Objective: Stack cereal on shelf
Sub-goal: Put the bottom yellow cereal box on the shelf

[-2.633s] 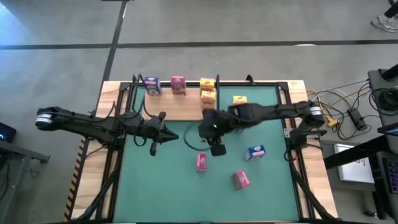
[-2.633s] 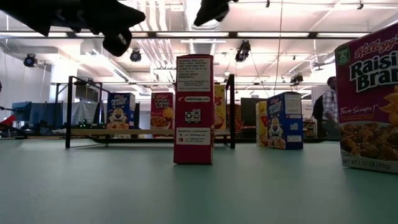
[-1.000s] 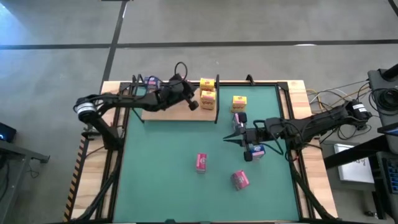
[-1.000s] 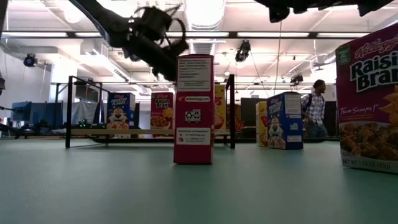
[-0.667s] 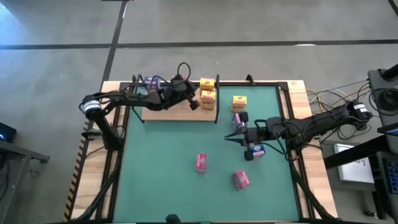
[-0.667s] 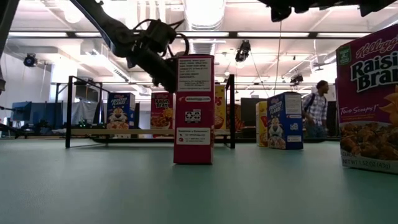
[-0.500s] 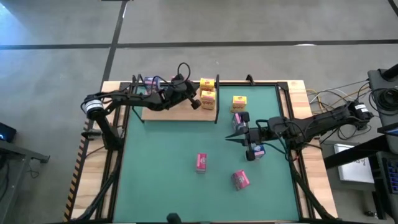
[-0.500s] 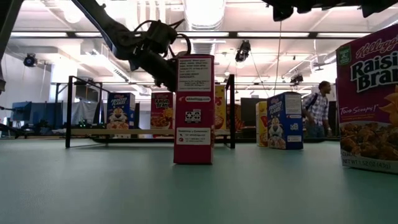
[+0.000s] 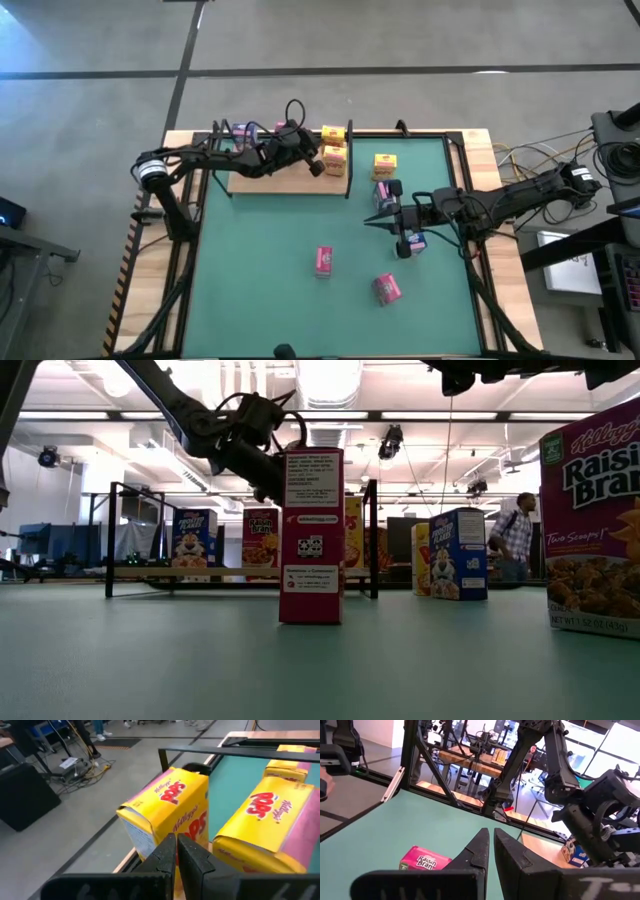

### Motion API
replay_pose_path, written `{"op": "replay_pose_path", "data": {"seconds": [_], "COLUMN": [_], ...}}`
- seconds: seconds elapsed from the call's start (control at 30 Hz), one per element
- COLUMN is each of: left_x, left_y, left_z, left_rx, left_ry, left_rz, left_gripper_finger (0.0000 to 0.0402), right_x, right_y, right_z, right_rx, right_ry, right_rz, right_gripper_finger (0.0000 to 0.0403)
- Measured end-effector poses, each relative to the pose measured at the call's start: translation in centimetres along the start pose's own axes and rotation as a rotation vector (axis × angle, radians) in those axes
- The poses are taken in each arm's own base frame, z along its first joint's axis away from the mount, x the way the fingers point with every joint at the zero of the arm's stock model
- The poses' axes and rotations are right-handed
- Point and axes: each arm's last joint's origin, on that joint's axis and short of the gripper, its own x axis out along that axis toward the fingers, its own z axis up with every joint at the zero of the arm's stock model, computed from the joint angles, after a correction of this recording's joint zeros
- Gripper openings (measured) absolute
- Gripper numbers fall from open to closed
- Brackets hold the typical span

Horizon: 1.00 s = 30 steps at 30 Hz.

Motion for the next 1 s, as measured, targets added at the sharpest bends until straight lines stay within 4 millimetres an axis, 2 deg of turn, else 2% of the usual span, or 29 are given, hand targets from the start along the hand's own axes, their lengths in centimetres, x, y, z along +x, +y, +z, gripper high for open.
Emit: {"op": "replay_pose_path", "data": {"seconds": [0.43, 1.0], "left_x": [0.0, 1.0], "left_y": [0.5, 0.1], "left_z": [-0.3, -1.0], "left_rx": [0.026, -0.002], "left_ry": [0.047, 0.011], "left_rz": [0.126, 0.126], "left_gripper_finger": [0.0, 0.0], "right_x": [0.0, 0.0], "right_y": [0.0, 0.0], "right_z": [0.0, 0.0], "right_rx": [-0.001, -0.003], "right_ry": [0.001, 0.003], "right_rz": [0.0, -0.001], "right_gripper_finger": [0.0018, 0.0018]}}
